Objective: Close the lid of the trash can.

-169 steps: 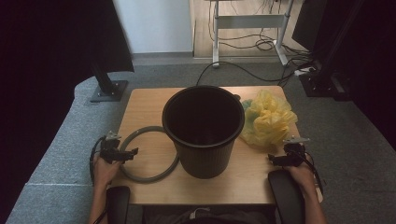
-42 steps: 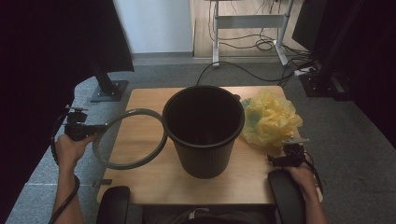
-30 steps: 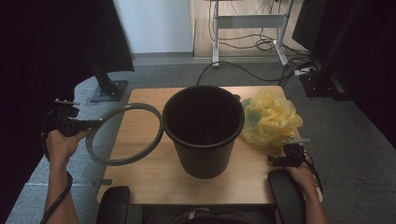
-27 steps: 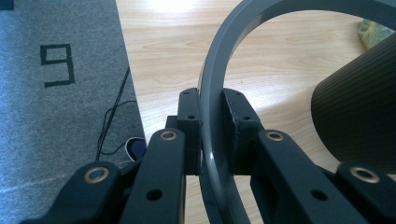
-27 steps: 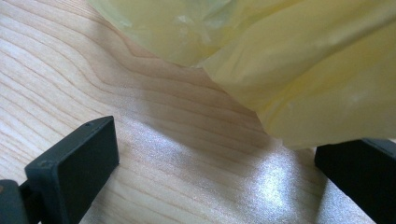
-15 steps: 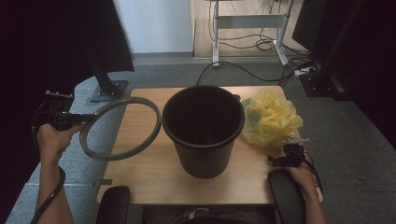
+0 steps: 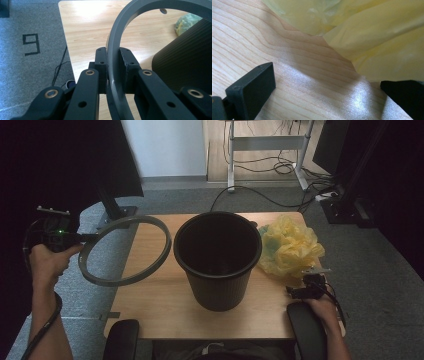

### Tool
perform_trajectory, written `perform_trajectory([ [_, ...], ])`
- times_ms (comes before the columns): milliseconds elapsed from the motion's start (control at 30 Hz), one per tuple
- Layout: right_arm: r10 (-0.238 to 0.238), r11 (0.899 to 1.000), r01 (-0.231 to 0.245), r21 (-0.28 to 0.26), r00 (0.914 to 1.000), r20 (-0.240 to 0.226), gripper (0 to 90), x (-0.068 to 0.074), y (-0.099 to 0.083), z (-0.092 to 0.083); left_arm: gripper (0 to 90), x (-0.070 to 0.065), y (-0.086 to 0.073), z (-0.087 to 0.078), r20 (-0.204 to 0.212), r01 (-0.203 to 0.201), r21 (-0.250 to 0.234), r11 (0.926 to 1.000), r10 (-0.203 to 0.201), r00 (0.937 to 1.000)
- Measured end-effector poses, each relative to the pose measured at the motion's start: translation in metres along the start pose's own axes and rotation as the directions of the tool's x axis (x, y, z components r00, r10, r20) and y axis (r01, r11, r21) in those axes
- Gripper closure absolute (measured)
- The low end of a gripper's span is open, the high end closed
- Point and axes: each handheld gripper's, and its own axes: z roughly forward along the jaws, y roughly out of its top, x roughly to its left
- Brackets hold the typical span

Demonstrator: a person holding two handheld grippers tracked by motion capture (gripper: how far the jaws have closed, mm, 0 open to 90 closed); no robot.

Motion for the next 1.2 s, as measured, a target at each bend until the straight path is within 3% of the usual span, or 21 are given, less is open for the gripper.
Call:
perform_trajectory([
  [267,0.000,1.000,0.000,-0.001,1.0000,0.000,0.0,0.000,0.000,0.000,78.2,-0.012,0.010,0.000,0.006,-0.023,-0.005,0.9997,0.023,0.9997],
  [1200,-0.001,1.000,0.001,0.001,1.0000,-0.001,0.0,0.000,0.000,0.000,77.8,-0.060,0.035,0.039,0.050,-0.110,0.015,0.9939,0.109,0.9928],
])
